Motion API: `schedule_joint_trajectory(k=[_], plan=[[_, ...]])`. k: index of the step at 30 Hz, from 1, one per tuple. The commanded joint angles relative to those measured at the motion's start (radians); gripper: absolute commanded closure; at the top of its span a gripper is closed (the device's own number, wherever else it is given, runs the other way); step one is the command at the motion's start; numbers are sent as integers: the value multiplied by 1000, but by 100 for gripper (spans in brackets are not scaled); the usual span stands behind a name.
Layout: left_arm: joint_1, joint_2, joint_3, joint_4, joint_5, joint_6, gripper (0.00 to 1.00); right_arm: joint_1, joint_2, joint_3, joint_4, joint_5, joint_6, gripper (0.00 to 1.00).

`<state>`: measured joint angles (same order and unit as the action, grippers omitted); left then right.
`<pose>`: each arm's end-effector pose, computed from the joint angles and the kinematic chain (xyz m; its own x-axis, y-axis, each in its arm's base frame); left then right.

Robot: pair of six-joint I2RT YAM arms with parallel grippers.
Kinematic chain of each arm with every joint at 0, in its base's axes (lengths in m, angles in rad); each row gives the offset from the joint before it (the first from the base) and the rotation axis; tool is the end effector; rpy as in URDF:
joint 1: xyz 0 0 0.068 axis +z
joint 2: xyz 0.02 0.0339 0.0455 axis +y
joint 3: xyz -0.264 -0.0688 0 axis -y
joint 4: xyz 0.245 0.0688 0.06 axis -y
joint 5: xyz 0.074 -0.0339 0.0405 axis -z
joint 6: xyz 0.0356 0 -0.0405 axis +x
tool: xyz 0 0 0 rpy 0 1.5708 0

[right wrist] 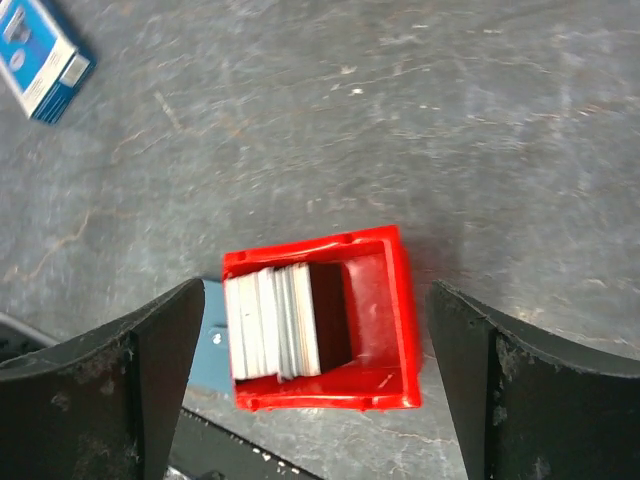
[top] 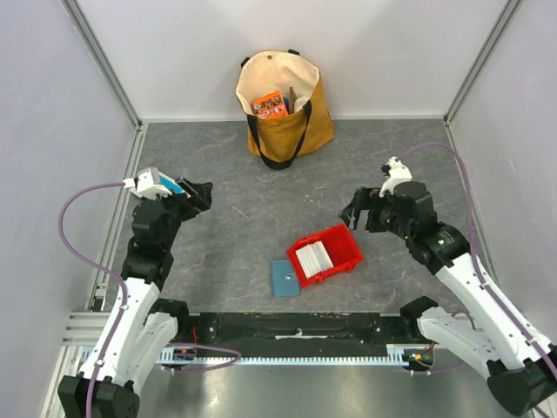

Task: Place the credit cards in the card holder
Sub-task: Move the storage box to the center of the board.

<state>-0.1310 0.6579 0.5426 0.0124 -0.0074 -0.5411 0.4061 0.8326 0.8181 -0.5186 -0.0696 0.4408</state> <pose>0.1690 -0.0220 0.2951 -0.1508 -0.4996 -0.8530 0.0533 0.8575 -0.5117 0.1667 0.0744 0.3096 -0.6139 0.1994 -0.7638 -0.2070 0.8931 0.3994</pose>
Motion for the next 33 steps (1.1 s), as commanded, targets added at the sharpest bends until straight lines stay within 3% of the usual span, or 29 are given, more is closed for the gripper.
schedule_joint_trajectory(k=[1, 4, 6, 10, 14, 22, 33], plan=[[1, 26, 42, -113, -31, -144, 2, 153, 28, 81, -110, 147, -5, 2], [2, 32, 46, -222, 58, -246, 1, 237, -22, 52, -161, 182, 44, 2], [4, 25, 13, -198, 70, -246, 1, 270, -39, 24, -187, 147, 67, 2], [2, 22, -6, -161, 217, -152, 1, 359, -64, -8, -244, 154, 133, 2], [-2, 69, 7, -221, 260, -91, 1, 444, -70, -34, -253, 128, 187, 2], [-202, 85, -16, -348, 47, -62, 1, 634, -64, -111, -255, 197, 348, 2], [-278, 163, -46, -327, 61, -71, 1, 751, 16, -235, -42, 234, 567, 2]])
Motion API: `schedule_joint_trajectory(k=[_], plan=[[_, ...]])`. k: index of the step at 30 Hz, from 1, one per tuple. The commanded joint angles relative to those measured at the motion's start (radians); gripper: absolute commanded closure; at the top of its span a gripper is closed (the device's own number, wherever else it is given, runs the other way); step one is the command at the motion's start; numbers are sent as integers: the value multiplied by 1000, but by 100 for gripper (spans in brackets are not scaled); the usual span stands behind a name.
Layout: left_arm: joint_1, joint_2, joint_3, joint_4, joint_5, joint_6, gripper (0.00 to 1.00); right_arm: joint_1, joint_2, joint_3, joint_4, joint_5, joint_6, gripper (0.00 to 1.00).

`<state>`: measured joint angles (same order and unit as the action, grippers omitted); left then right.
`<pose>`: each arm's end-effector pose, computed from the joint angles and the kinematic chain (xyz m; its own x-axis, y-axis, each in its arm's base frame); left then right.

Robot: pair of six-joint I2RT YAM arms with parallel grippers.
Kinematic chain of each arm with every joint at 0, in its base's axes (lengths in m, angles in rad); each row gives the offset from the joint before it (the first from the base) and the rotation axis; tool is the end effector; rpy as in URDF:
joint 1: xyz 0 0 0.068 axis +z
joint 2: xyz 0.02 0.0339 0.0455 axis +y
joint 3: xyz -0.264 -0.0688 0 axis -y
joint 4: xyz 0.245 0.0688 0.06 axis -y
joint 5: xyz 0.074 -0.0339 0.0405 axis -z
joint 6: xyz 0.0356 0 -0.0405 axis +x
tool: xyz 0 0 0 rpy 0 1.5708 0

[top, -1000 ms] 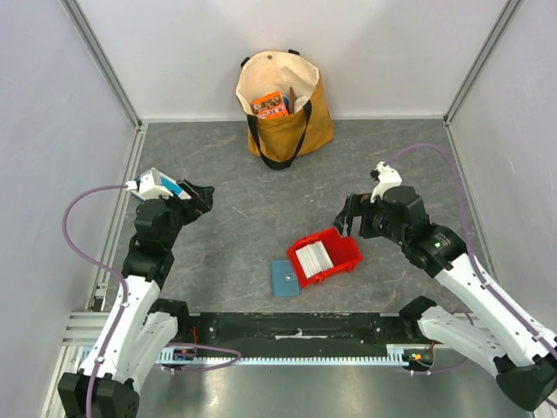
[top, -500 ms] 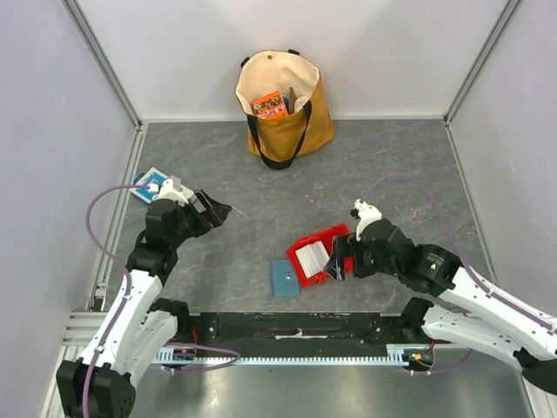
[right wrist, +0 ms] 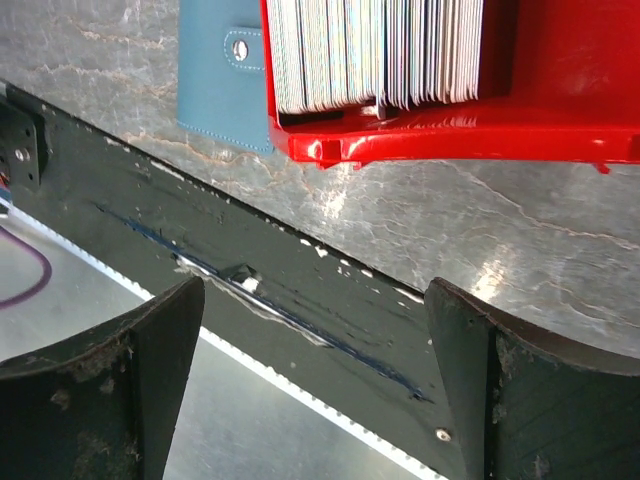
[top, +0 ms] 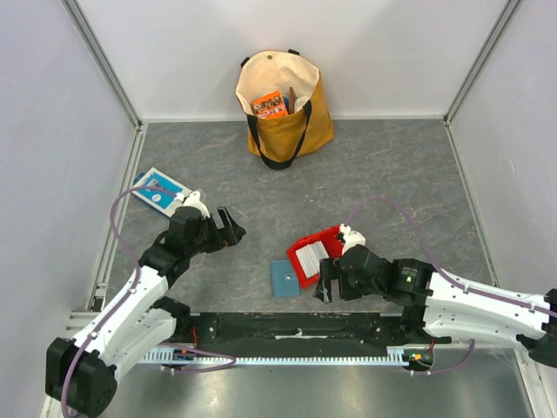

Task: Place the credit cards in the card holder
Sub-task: Move the storage box to the center of the board.

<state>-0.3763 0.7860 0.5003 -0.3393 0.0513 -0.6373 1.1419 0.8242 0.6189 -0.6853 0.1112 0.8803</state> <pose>0.1614 -0.0657 0.2247 -0.6787 -0.3708 -0.6339 0.0023 0.8621 -0.5067 0.0708 0.1453 0.2310 -0.8803 -0.0828 -0.4671 -0.3079 0.8487 0.4299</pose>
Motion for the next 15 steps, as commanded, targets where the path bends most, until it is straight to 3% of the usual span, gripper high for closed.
schedule_joint_trajectory(k=[1, 4, 15], plan=[[-55, 48, -6, 45, 11, 27, 1, 16, 33, -48, 157, 62, 143, 2], [-105, 99, 0, 95, 42, 31, 1, 18, 56, -71, 210, 119, 183, 2], [-133, 288, 29, 275, 183, 11, 1, 18, 135, -97, 311, 283, 244, 2]])
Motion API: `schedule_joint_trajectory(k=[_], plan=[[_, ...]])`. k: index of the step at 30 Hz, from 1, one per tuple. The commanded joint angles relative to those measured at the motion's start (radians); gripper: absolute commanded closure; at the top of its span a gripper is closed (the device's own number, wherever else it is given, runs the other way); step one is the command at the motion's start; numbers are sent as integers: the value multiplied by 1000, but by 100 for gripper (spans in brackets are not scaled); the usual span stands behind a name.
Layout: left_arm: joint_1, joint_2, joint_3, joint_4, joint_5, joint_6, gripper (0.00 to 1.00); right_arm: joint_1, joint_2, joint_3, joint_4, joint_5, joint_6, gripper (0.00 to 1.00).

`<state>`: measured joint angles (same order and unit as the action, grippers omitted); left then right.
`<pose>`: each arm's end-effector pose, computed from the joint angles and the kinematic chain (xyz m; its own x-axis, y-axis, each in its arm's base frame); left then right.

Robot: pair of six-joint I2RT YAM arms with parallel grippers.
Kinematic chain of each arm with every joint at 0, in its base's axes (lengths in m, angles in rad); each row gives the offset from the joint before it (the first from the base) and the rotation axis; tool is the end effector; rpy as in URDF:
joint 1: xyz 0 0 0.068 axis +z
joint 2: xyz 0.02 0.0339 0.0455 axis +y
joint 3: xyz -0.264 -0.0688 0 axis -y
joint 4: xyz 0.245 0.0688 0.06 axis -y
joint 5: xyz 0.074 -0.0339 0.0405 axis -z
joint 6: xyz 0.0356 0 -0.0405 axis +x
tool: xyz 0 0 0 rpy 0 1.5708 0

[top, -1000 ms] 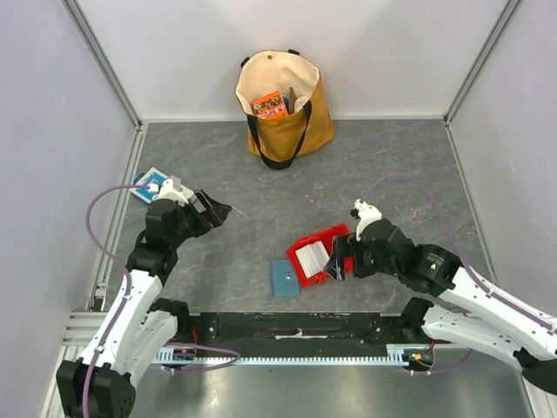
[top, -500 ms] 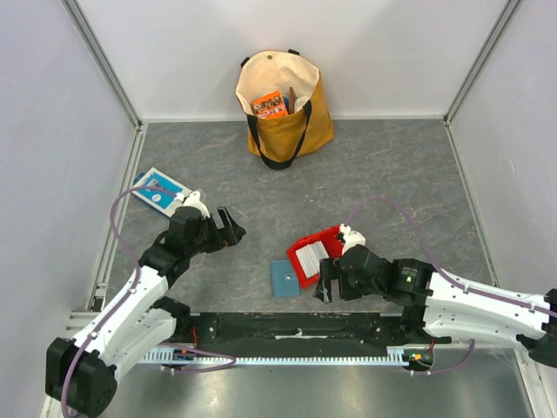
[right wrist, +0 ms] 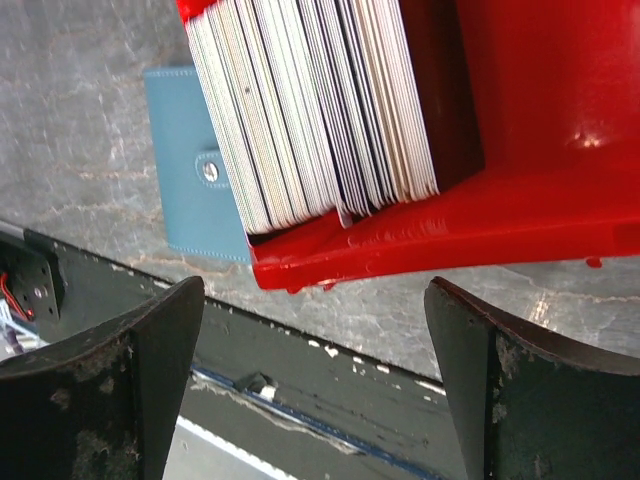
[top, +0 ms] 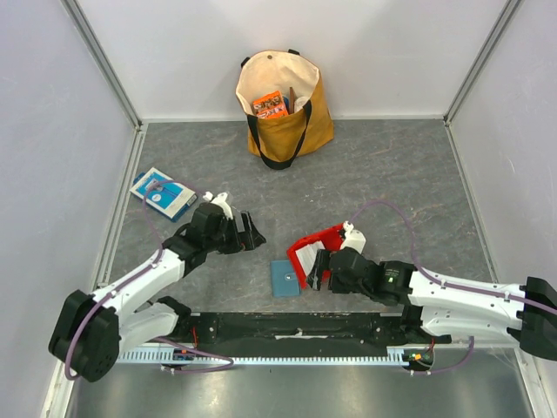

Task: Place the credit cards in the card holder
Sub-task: Move the storage box to the center of the board.

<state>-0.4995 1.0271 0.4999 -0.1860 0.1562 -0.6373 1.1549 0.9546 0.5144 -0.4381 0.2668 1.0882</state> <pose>0.1799 -0.1044 0.1966 -0.8046 -0.2306 -0.5473 0.1215 0.8381 -0.5318 0.0828 0.1643 0.1954 -0.8657 0.1549 -0.4760 -0.1025 0.8760 0.4714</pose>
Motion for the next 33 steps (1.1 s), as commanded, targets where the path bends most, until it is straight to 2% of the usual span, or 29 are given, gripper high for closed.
schedule_joint_trajectory(k=[1, 8, 14, 24, 30, 33], plan=[[-10, 62, 31, 143, 89, 5, 1, 5, 3, 9, 67, 149, 33, 2], [-20, 217, 61, 344, 170, -51, 1, -40, 44, 29, 105, 210, 10, 2], [-45, 388, 161, 422, 221, -79, 1, -113, 99, 26, 179, 161, -20, 2], [-80, 600, 279, 536, 307, -165, 3, -158, 170, 27, 271, 118, -51, 2], [-89, 694, 348, 606, 381, -197, 7, -172, 187, 24, 306, 98, -56, 2], [-91, 731, 400, 602, 436, -173, 13, -173, 184, 21, 312, 89, -56, 2]])
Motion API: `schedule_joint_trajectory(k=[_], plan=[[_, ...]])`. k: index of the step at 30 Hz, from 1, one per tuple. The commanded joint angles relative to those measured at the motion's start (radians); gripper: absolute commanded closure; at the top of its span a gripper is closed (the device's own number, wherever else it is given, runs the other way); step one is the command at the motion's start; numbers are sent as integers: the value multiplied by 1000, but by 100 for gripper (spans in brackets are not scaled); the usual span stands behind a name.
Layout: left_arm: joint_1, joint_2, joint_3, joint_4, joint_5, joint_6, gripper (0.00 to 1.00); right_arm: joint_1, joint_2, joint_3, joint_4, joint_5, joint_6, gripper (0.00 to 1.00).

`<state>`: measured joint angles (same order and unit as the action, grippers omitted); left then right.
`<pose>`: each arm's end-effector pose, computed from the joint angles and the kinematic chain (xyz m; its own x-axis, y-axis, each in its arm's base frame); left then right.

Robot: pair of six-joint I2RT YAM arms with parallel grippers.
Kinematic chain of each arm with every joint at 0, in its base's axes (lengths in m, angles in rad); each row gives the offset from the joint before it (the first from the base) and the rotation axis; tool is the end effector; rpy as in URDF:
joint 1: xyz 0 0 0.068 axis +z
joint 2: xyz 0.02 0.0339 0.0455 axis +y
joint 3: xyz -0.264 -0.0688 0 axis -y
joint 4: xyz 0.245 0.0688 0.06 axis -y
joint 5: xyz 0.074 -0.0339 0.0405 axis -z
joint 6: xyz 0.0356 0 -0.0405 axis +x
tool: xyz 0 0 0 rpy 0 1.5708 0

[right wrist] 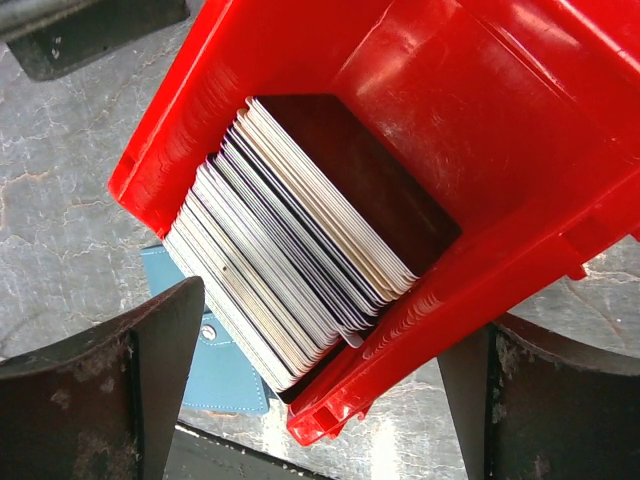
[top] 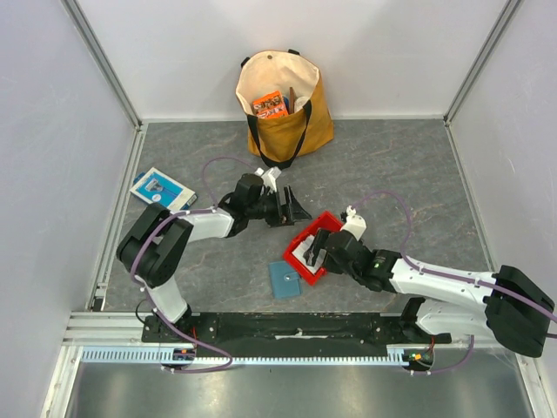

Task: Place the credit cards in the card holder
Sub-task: Move the storage box to the center of the board.

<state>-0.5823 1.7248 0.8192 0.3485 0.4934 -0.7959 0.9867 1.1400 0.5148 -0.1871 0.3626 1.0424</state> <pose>0.2817 -0.2057 0.1629 -0.8949 -0.1642 -0.4149 0.2583 0.5677 -0.7817 0.1304 0.1743 0.1808 -0.7592 0.3158 -0.5691 0.0203 0.8855 0.4642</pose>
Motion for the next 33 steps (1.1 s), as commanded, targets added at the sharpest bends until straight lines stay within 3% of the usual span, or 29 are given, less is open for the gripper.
schedule_joint_trajectory(k=[1, 5, 11, 25, 29, 33], plan=[[-11, 39, 98, 57, 112, 6, 14, -5, -3, 18, 60, -5, -12, 2], [-22, 68, 207, -110, 113, 136, 19, -3, -34, 2, 57, -5, -4, 2], [-71, 119, 351, -368, -7, 316, 28, -5, -100, -18, 54, -17, -2, 2], [-111, 243, 560, -562, -55, 443, 59, -3, -109, -36, 54, -71, 4, 2], [-114, 269, 616, -578, -58, 454, 77, -3, -85, -33, 60, -65, 2, 2], [-122, 312, 684, -606, -52, 478, 79, -3, -63, -24, 66, -48, 4, 2]])
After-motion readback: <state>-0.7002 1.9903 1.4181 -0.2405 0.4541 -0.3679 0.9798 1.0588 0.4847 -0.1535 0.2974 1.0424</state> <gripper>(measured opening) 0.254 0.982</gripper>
